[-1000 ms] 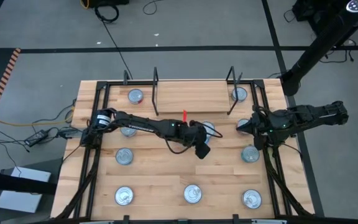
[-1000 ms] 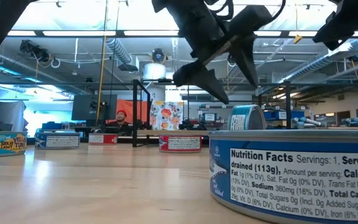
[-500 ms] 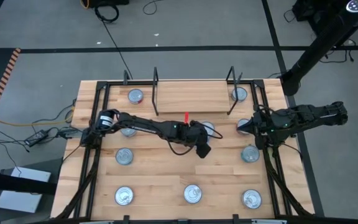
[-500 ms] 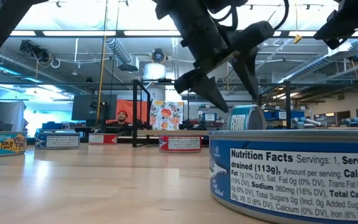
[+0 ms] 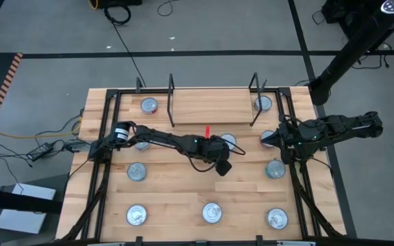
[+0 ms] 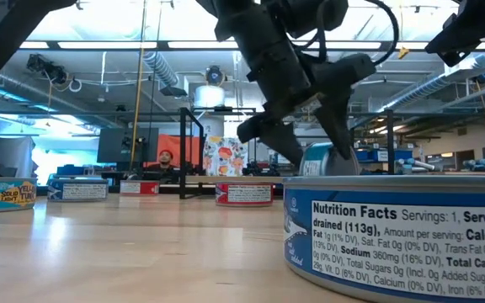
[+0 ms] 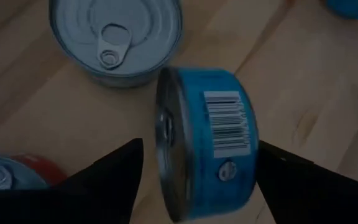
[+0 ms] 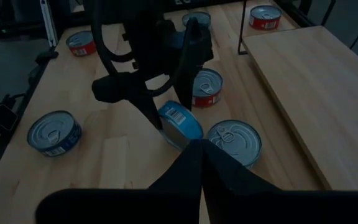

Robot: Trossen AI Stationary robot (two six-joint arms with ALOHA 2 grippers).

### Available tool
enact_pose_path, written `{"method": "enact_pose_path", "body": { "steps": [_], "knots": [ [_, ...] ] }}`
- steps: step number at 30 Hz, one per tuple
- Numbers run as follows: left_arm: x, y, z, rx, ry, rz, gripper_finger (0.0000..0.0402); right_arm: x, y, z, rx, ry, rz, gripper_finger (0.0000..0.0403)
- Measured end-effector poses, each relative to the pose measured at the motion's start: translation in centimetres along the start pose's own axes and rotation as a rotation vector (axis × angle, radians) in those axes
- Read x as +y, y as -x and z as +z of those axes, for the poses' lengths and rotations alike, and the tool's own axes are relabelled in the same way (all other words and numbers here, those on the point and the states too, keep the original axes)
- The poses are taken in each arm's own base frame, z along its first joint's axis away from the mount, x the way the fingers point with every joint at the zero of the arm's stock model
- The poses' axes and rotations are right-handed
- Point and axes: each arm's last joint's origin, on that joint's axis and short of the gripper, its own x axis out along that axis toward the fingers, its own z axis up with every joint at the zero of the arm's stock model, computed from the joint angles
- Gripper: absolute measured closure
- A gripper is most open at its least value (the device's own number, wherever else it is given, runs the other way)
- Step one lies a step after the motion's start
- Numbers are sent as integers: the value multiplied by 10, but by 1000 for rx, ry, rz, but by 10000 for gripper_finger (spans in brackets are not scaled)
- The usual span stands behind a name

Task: Stack canned seafood by type on shelf
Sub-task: Put the light blue tuna can on the shelf

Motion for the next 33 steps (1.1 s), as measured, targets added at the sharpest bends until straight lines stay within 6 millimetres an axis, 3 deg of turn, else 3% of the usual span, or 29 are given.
{"method": "enact_pose_path", "body": {
  "steps": [6,14,17,23,27,33],
  "knots": [
    [2,-2,0,14,-13,1,155,0,0,0,0,0,0,394],
    [1,-1,-1,50,-30,-37,257,0,0,0,0,0,0,391],
    [0,4,4,59,-30,-42,262,0,0,0,0,0,0,393],
    [-5,31,37,-14,-70,-76,262,0,0,0,1,0,0,392],
    [2,53,60,-43,-122,-12,262,0,0,0,1,0,0,393],
    [35,78,97,-80,-230,157,262,0,0,1,-9,-9,2,392]
  ]
}}
